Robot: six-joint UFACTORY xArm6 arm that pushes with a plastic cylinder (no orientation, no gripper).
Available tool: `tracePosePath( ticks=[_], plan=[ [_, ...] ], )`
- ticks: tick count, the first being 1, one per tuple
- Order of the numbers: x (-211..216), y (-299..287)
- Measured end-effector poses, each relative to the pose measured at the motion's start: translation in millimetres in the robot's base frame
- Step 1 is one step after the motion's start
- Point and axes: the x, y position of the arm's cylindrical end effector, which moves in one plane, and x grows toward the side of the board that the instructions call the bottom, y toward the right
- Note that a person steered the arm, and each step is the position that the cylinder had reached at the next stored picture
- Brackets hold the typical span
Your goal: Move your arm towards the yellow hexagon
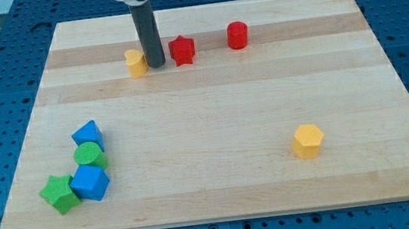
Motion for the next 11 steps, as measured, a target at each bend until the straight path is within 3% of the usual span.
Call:
tracePosePath(
  ticks=[3, 5, 6, 7, 8, 9, 11],
  plan=[
    [18, -79],
    [79, 76],
    [105, 190],
    [175, 282],
    [254, 332],
    [258, 275],
    [206, 202]
  ],
)
